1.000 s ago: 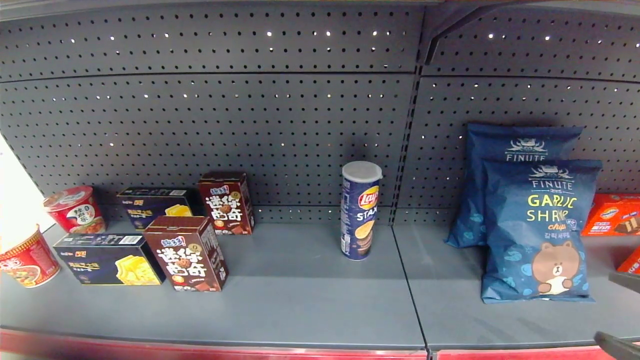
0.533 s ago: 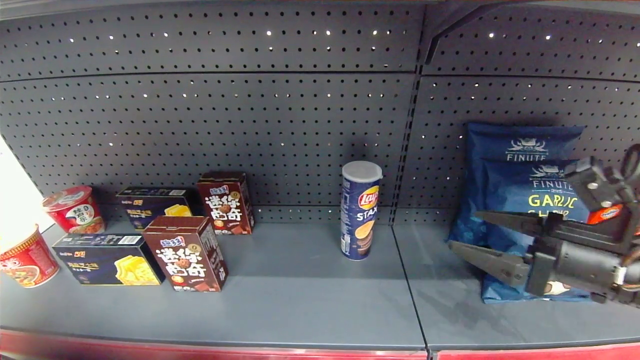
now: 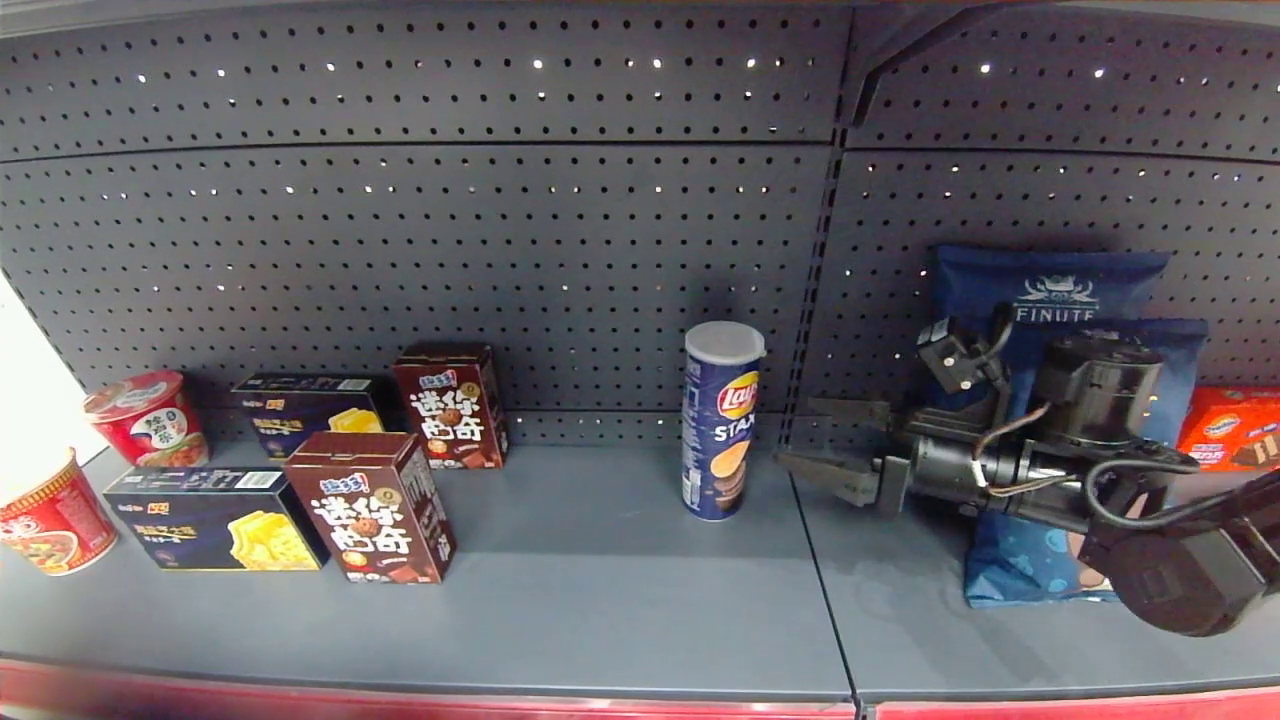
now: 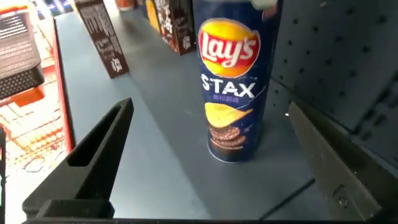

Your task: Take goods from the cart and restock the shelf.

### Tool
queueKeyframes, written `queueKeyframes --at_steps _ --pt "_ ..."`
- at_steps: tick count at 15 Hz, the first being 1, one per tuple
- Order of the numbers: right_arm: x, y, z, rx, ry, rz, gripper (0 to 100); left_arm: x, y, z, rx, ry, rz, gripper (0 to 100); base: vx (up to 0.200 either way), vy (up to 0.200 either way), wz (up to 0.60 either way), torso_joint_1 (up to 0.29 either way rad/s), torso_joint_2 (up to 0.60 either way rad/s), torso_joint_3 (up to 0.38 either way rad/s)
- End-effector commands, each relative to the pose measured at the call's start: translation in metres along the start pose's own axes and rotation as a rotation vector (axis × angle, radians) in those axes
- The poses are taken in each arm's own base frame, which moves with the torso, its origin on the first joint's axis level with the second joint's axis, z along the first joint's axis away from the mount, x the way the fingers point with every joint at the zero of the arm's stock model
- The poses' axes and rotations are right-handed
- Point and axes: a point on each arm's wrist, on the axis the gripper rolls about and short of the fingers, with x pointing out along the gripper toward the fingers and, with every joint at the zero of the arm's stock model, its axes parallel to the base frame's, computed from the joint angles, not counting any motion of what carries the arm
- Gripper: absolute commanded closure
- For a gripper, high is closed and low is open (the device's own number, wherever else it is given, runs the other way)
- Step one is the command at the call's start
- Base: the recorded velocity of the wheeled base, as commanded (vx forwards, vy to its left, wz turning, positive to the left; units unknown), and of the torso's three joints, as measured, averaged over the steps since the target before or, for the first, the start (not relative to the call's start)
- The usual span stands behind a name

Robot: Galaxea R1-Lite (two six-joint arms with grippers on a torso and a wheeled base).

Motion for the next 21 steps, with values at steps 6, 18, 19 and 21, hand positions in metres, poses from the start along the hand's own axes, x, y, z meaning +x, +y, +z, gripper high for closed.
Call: queueKeyframes --at_steps 6,18,19,21 --pt "0.038 -0.032 -0.045 0.028 0.030 0.044 0 0.001 0.000 -0.003 0.000 0.011 0.001 100 0.000 0.000 0.00 0.000 0.00 0.000" --pt "0.074 -0.037 -0.056 0.019 0.018 0.094 0 -0.007 0.001 -0.021 0.003 0.046 0.003 100 0.000 0.000 0.00 0.000 0.00 0.000" --pt "0.080 -0.038 -0.058 0.015 0.015 0.099 0 -0.008 0.001 -0.022 0.003 0.053 0.003 100 0.000 0.000 0.00 0.000 0.00 0.000" --pt "0.090 -0.040 -0.063 0.016 0.015 0.109 0 -0.008 0.001 -0.022 0.003 0.053 0.005 100 0.000 0.000 0.00 0.000 0.00 0.000"
